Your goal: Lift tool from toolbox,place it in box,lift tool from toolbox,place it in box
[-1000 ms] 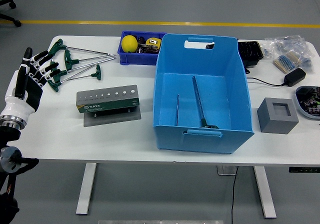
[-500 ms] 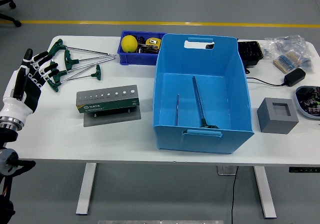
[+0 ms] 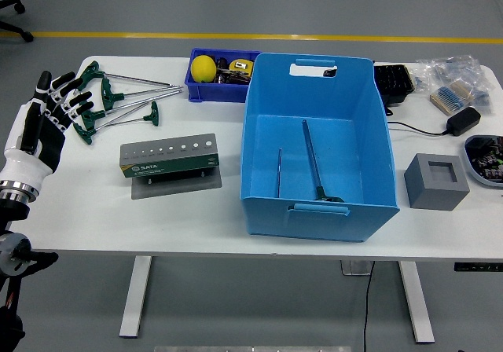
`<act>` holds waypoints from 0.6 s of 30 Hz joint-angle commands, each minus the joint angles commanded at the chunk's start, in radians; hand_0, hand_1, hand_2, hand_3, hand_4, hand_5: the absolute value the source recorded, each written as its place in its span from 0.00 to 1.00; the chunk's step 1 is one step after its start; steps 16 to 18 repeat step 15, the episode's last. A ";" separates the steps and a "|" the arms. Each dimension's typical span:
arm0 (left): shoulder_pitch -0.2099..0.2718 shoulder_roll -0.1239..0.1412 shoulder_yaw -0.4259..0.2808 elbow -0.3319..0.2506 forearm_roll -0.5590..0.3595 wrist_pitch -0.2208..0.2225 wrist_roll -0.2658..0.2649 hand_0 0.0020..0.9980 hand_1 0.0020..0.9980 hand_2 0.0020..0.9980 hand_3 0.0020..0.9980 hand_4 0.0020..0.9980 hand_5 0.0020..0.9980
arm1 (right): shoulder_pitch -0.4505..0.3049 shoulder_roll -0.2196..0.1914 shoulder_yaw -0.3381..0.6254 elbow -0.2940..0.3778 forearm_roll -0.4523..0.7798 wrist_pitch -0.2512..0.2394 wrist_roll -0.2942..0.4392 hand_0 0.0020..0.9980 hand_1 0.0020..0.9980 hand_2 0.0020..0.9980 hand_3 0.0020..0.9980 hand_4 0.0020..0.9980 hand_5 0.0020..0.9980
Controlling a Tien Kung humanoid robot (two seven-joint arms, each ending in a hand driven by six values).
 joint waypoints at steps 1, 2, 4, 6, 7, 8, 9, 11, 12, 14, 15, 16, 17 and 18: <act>0.000 0.001 0.001 0.000 0.004 -0.001 0.000 0.73 0.73 0.82 0.76 0.94 0.81 | 0.000 0.000 -0.001 0.000 0.000 0.000 0.000 0.73 0.72 0.76 0.59 0.84 0.73; 0.001 0.001 0.002 0.000 0.008 -0.002 0.001 0.73 0.73 0.82 0.76 0.94 0.81 | -0.001 0.000 -0.001 0.001 0.000 -0.001 0.000 0.73 0.72 0.76 0.59 0.84 0.73; 0.002 0.001 0.006 0.000 0.016 -0.004 0.002 0.73 0.73 0.82 0.76 0.94 0.81 | -0.002 0.000 -0.002 0.001 -0.001 -0.001 -0.001 0.73 0.72 0.76 0.59 0.84 0.73; 0.003 0.001 0.010 0.000 0.025 -0.008 0.005 0.73 0.73 0.82 0.76 0.94 0.82 | -0.003 -0.001 -0.003 0.002 -0.002 -0.001 -0.002 0.73 0.72 0.76 0.60 0.84 0.73; 0.003 0.000 0.011 0.000 0.029 -0.009 0.006 0.73 0.73 0.82 0.76 0.94 0.82 | -0.003 -0.001 -0.003 0.002 -0.002 0.000 -0.002 0.73 0.72 0.76 0.60 0.84 0.73; 0.003 0.000 0.011 0.000 0.034 -0.011 0.007 0.73 0.73 0.82 0.76 0.94 0.82 | -0.003 -0.001 -0.003 0.002 -0.003 0.000 -0.002 0.73 0.72 0.76 0.60 0.84 0.73; 0.003 0.000 0.011 0.001 0.036 -0.012 0.008 0.73 0.73 0.82 0.76 0.94 0.82 | -0.003 -0.001 -0.003 0.002 -0.004 -0.001 -0.002 0.73 0.72 0.76 0.60 0.84 0.73; 0.003 0.001 0.011 0.002 0.039 -0.012 0.008 0.73 0.73 0.82 0.76 0.94 0.82 | -0.005 -0.001 -0.002 0.002 -0.003 0.000 -0.002 0.73 0.72 0.76 0.60 0.84 0.73; 0.001 0.002 0.011 0.002 0.041 -0.012 0.008 0.73 0.73 0.82 0.76 0.95 0.82 | -0.005 -0.001 -0.001 0.002 -0.001 0.000 -0.002 0.73 0.72 0.76 0.59 0.84 0.73; -0.001 0.003 0.012 0.002 0.044 -0.013 0.009 0.73 0.73 0.82 0.76 0.95 0.82 | -0.006 -0.001 0.002 0.001 0.004 -0.001 -0.001 0.73 0.72 0.76 0.59 0.84 0.73; -0.003 0.004 0.013 0.001 0.045 -0.013 0.009 0.73 0.73 0.82 0.76 0.95 0.82 | -0.007 0.000 0.003 0.001 0.004 -0.001 -0.001 0.73 0.72 0.76 0.59 0.84 0.73; -0.003 0.004 0.013 0.001 0.045 -0.013 0.009 0.73 0.73 0.82 0.76 0.95 0.82 | -0.007 0.000 0.003 0.001 0.004 -0.001 -0.001 0.73 0.72 0.76 0.59 0.84 0.73; -0.003 0.004 0.013 0.001 0.045 -0.013 0.009 0.73 0.73 0.82 0.76 0.95 0.82 | -0.007 0.000 0.003 0.001 0.004 -0.001 -0.001 0.73 0.72 0.76 0.59 0.84 0.73; -0.003 0.004 0.013 0.001 0.045 -0.013 0.009 0.73 0.73 0.82 0.76 0.95 0.82 | -0.007 0.000 0.003 0.001 0.004 -0.001 -0.001 0.73 0.72 0.76 0.59 0.84 0.73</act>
